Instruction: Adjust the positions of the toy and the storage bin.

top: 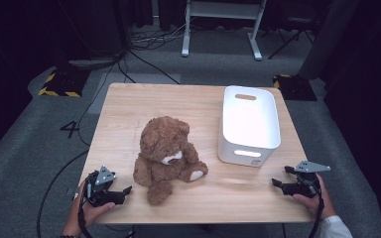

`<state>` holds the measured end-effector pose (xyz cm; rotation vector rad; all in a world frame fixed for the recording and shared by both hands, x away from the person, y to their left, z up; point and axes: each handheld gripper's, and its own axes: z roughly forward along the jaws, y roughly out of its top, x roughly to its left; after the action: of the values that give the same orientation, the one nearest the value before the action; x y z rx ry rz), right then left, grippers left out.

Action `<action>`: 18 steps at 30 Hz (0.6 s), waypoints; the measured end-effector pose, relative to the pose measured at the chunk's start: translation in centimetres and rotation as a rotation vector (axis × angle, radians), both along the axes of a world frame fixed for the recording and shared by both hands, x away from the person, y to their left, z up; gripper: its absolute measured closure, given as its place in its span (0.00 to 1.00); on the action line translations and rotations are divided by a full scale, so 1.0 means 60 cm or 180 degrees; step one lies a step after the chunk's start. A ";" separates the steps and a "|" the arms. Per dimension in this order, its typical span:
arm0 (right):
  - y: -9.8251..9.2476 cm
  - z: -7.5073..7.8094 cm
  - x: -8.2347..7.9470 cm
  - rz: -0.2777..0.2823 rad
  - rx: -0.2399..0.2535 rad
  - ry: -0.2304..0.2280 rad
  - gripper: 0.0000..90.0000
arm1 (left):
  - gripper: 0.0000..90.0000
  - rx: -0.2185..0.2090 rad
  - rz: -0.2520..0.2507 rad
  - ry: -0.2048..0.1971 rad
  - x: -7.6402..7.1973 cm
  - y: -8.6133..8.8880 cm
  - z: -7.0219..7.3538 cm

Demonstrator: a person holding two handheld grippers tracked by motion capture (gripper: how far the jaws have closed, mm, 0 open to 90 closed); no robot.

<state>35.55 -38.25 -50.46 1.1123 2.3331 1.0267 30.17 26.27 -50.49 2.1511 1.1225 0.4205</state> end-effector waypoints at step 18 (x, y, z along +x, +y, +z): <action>-0.005 0.002 0.003 0.0005 -0.0047 0.0039 0.17 | 0.19 0.0019 0.0098 -0.0006 0.006 -0.014 0.000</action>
<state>35.71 -38.52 -50.36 1.1144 2.3475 1.0046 30.55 25.45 -50.47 2.1406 1.1559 0.4402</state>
